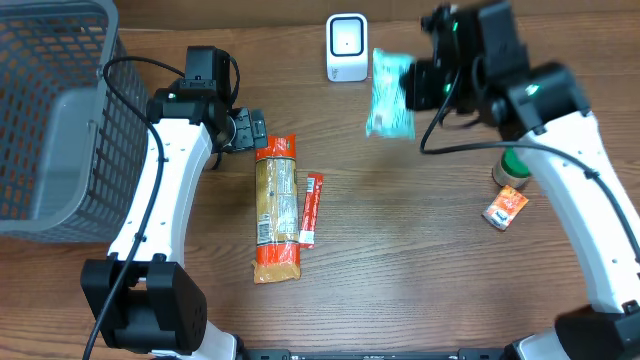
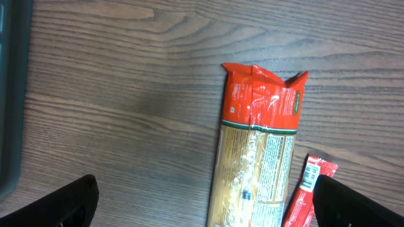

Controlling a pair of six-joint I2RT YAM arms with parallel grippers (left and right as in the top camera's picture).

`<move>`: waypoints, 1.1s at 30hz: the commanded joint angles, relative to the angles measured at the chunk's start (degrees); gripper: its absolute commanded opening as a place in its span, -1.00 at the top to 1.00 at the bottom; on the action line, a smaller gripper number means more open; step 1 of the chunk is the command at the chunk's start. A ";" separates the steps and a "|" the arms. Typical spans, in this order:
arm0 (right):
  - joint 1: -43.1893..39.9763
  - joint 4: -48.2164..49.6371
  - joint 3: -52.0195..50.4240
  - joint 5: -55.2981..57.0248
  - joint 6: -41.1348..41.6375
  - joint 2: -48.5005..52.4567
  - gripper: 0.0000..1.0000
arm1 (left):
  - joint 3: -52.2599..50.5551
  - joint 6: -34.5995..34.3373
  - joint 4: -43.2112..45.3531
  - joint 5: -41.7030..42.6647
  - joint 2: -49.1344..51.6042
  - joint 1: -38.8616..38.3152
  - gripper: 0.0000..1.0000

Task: Scan the item barcode
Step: 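Lift the mint-green packet and carry it toward the white scanner, then hold the mint-green packet in front of the white scanner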

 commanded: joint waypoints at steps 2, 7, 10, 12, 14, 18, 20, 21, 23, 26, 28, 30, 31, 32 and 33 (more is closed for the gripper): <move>0.92 -2.99 12.85 7.76 -8.50 5.14 0.93 | 0.87 0.26 -0.02 -0.42 -0.70 -0.02 -1.00; 3.52 3.56 13.35 15.72 -23.45 6.29 0.93 | 0.87 0.26 -0.02 -0.42 -0.70 -0.02 -0.99; 5.11 8.09 13.35 21.66 -30.10 7.41 0.93 | 0.87 0.26 -0.02 -0.42 -0.70 -0.02 -0.99; 7.04 13.55 13.35 28.48 -35.32 8.94 0.93 | 0.87 0.26 -0.02 -0.42 -0.70 -0.02 -1.00; 8.31 16.76 13.35 31.52 -39.10 10.34 0.93 | 0.87 0.26 -0.02 -0.42 -0.70 -0.02 -1.00; 10.34 25.16 13.35 37.68 -44.09 14.45 0.93 | 0.87 0.26 -0.02 -0.42 -0.70 -0.02 -0.99; 11.06 29.20 13.35 39.65 -46.73 16.87 0.93 | 0.87 0.26 -0.02 -0.42 -0.70 -0.02 -1.00; 11.39 31.45 13.35 40.76 -47.93 18.27 0.93 | 0.87 0.26 -0.02 -0.42 -0.70 -0.02 -0.99; 11.87 35.71 13.35 42.66 -50.16 20.96 0.93 | 0.87 0.26 -0.02 -0.42 -0.70 -0.02 -0.99; 12.11 43.01 13.35 45.29 -53.46 25.03 0.93 | 0.87 0.26 -0.02 -0.42 -0.70 -0.02 -1.00; 12.13 47.52 13.35 46.53 -55.28 27.34 0.93 | 0.87 0.26 -0.02 -0.42 -0.70 -0.02 -0.99; 12.13 51.56 13.35 46.88 -56.87 29.62 0.93 | 0.87 0.26 -0.02 -0.42 -0.70 -0.02 -1.00; 12.13 53.42 13.35 47.23 -57.27 30.51 0.93 | 0.87 0.26 -0.02 -0.42 -0.70 -0.02 -1.00; 12.13 55.47 13.35 47.58 -57.88 31.52 0.93 | 0.87 0.26 -0.02 -0.42 -0.70 -0.02 -0.99; 12.13 57.35 13.35 47.74 -58.64 32.52 0.93 | 0.87 0.26 -0.02 -0.42 -0.70 -0.02 -0.99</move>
